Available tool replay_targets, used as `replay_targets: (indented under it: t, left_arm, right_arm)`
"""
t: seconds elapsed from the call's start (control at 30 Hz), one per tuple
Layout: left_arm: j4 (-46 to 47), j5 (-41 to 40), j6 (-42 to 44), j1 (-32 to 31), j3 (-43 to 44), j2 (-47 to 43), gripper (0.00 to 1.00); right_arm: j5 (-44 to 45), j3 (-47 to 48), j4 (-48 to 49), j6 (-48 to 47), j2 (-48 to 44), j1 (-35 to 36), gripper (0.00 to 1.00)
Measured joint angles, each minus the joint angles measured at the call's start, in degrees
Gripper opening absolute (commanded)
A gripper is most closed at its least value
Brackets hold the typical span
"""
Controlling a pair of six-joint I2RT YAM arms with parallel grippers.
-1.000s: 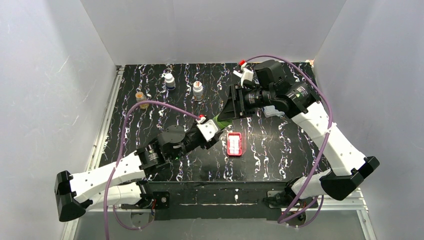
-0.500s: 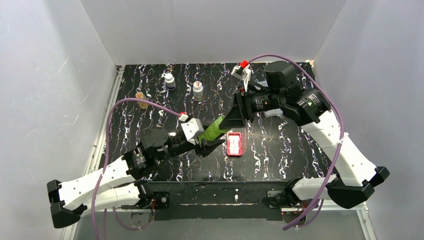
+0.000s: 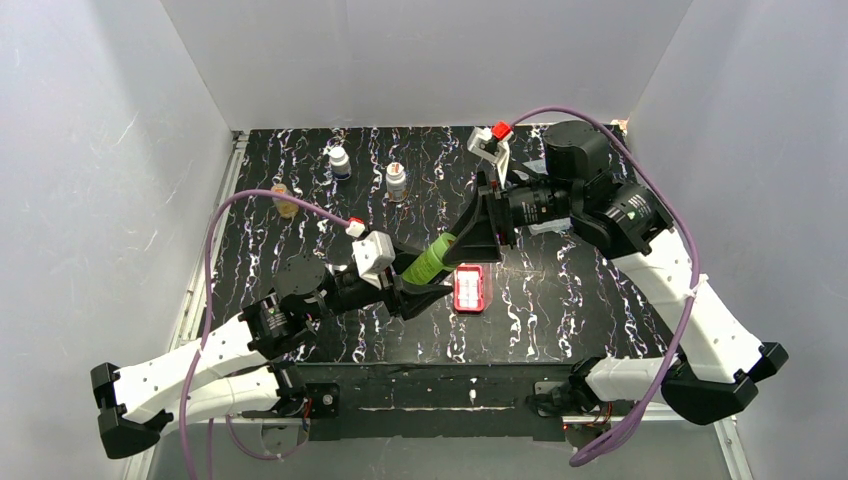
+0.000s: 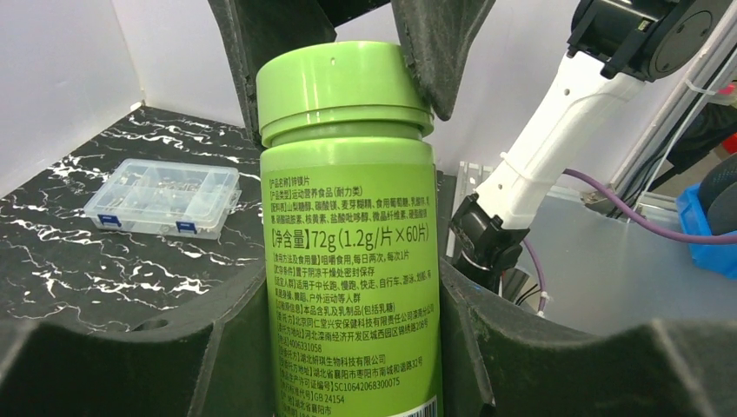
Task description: Sort the pills into containers
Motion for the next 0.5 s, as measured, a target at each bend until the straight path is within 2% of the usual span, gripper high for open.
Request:
replay_targets:
  t: [0.1, 0.13, 0.17, 0.33, 0.5]
  left_arm:
    - [0.2, 0.3, -0.1, 0.0, 0.0, 0.0, 0.0]
    - [0.2, 0.3, 0.2, 0.0, 0.0, 0.1, 0.0]
    - [0.1, 0.5, 0.8, -0.1, 0.0, 0.1, 0.0]
    - [-1.4, -0.1, 5.3, -1.0, 0.0, 0.1, 0.0]
    - [-1.8, -4.5, 11.3, -1.0, 0.0, 0.6, 0.0]
  right_arm:
    - [-0.4, -0.3, 0.4, -0.5, -0.3, 0.0, 0.81]
    - [-0.3, -0.3, 0.4, -0.6, -0.3, 0.0, 0.91]
    - [0.0, -0.3, 0.6, -0.5, -0.3, -0.1, 0.97]
    - [4.6, 1.7, 0.0, -0.3, 1.0, -1.0, 0.98]
    - [12.3, 8.3, -6.7, 2.1, 4.8, -1.3, 0.98]
